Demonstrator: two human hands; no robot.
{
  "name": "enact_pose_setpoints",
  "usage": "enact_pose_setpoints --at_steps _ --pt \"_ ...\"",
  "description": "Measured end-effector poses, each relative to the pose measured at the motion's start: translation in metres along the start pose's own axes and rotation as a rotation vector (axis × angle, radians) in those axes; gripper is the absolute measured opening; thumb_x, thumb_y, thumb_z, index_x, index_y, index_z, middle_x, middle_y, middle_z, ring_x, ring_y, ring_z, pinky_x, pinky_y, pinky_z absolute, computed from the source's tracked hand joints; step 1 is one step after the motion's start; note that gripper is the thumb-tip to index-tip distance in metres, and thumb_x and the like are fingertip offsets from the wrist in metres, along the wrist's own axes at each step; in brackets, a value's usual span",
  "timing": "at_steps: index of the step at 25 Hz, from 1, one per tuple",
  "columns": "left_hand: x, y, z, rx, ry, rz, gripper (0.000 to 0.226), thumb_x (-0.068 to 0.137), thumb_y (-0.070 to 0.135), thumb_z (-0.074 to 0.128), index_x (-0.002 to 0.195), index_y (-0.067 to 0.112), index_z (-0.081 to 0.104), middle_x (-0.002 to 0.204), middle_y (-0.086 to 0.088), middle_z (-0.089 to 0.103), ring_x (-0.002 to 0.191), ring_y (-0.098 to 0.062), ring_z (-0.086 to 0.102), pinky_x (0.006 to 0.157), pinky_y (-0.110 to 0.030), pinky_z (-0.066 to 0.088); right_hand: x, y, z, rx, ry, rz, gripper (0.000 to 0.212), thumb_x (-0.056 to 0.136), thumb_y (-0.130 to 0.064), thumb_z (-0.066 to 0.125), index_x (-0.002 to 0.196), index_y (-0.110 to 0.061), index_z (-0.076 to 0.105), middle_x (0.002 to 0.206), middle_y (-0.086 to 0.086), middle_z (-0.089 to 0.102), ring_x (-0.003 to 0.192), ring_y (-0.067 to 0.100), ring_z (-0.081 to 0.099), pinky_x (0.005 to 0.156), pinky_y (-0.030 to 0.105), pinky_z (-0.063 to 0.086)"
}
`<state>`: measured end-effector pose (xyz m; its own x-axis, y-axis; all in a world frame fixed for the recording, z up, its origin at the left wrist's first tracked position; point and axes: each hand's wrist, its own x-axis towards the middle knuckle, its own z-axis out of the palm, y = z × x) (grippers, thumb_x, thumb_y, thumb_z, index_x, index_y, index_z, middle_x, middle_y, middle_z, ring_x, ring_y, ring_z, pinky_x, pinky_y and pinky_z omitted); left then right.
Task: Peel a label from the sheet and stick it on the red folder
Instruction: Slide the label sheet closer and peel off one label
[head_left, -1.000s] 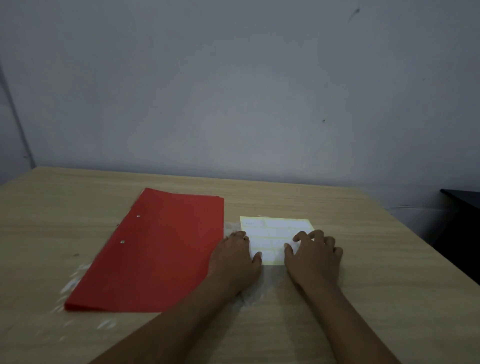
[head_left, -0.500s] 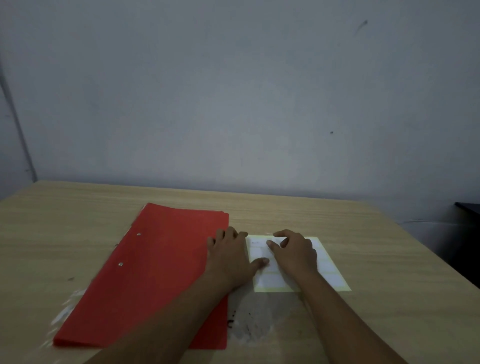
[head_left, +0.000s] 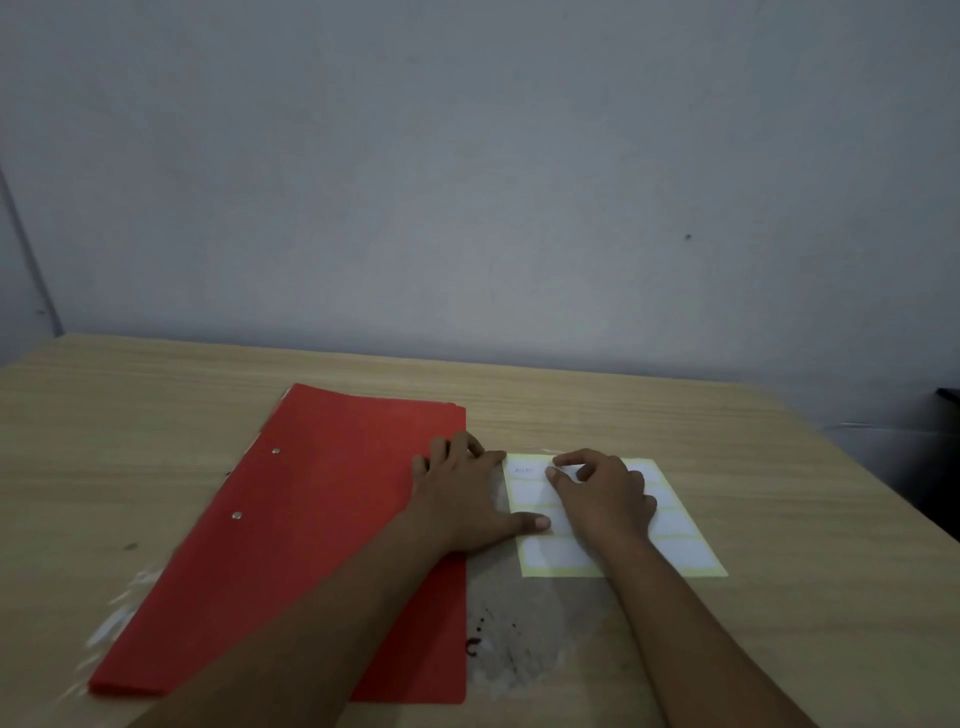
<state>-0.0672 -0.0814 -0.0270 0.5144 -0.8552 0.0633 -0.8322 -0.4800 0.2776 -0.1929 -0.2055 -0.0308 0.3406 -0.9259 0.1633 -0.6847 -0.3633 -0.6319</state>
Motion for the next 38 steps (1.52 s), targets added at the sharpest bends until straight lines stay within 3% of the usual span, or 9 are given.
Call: enact_pose_setpoints --at_steps 8,14,18,23,27,31,35,38 --pt "-0.001 -0.001 0.002 -0.017 0.014 0.01 0.105 0.056 0.098 0.044 0.142 0.038 0.04 0.132 0.002 0.035 0.12 -0.025 0.03 0.097 -0.045 0.025 0.009 -0.016 0.005 -0.013 0.0 0.188 0.015 0.081 -0.047 0.069 0.073 -0.034 0.069 0.092 -0.012 0.065 0.115 0.024 0.048 0.093 0.042 0.028" --pt "0.0 -0.001 -0.001 -0.029 -0.016 0.006 0.107 0.055 0.098 0.046 0.143 0.037 0.039 0.133 0.001 0.035 0.119 -0.025 0.029 0.097 -0.045 0.024 0.007 -0.014 0.014 -0.063 0.063 0.132 0.016 0.089 -0.045 0.06 0.079 -0.034 0.067 0.099 -0.009 0.067 0.11 0.023 0.046 0.089 0.042 0.027" --pt "0.0 -0.002 0.0 -0.038 -0.022 0.008 0.108 0.054 0.098 0.046 0.144 0.038 0.037 0.133 0.001 0.035 0.118 -0.025 0.029 0.097 -0.045 0.025 0.006 -0.016 0.012 -0.038 0.062 0.115 0.014 0.092 -0.042 0.057 0.085 -0.034 0.066 0.09 -0.011 0.061 0.112 0.023 0.046 0.09 0.042 0.025" --pt "0.0 -0.003 0.0 -0.046 -0.012 0.018 0.108 0.054 0.098 0.046 0.144 0.04 0.035 0.131 0.001 0.035 0.118 -0.024 0.029 0.095 -0.043 0.024 0.006 -0.018 0.007 0.085 0.053 0.13 0.014 0.093 -0.038 0.058 0.081 -0.03 0.061 0.079 -0.018 0.056 0.107 0.021 0.051 0.089 0.041 0.021" --pt "-0.001 -0.003 -0.002 -0.041 -0.013 0.011 0.109 0.055 0.098 0.046 0.146 0.039 0.034 0.133 0.0 0.035 0.118 -0.025 0.029 0.095 -0.044 0.024 0.003 -0.021 -0.001 0.22 0.052 0.148 0.011 0.093 -0.034 0.06 0.085 -0.027 0.063 0.085 -0.015 0.061 0.095 0.017 0.054 0.086 0.038 0.018" --pt "-0.004 -0.001 -0.007 -0.069 -0.01 0.004 0.107 0.055 0.096 0.049 0.145 0.041 0.034 0.133 0.0 0.039 0.119 -0.026 0.032 0.096 -0.044 0.026 -0.001 -0.029 -0.005 0.329 0.1 0.095 0.008 0.094 -0.027 0.061 0.086 -0.026 0.063 0.083 -0.017 0.059 0.087 0.017 0.053 0.089 0.04 0.027" --pt "-0.006 -0.001 -0.019 -0.36 0.128 -0.037 0.097 0.062 0.085 0.061 0.145 0.042 0.034 0.131 0.009 0.053 0.121 -0.018 0.045 0.1 -0.043 0.028 -0.006 -0.039 -0.002 0.483 0.132 -0.045 0.007 0.092 -0.019 0.065 0.086 -0.023 0.064 0.086 -0.011 0.066 0.086 0.02 0.062 0.086 0.042 0.047" --pt "-0.015 -0.015 -0.026 -0.781 0.234 0.021 0.088 0.066 0.053 0.084 0.142 0.041 0.042 0.115 0.014 0.062 0.1 -0.007 0.059 0.089 -0.03 0.047 -0.012 -0.055 0.004 0.552 0.151 -0.104 0.006 0.091 -0.015 0.065 0.087 -0.018 0.065 0.086 -0.01 0.066 0.086 0.017 0.062 0.076 0.034 0.044"
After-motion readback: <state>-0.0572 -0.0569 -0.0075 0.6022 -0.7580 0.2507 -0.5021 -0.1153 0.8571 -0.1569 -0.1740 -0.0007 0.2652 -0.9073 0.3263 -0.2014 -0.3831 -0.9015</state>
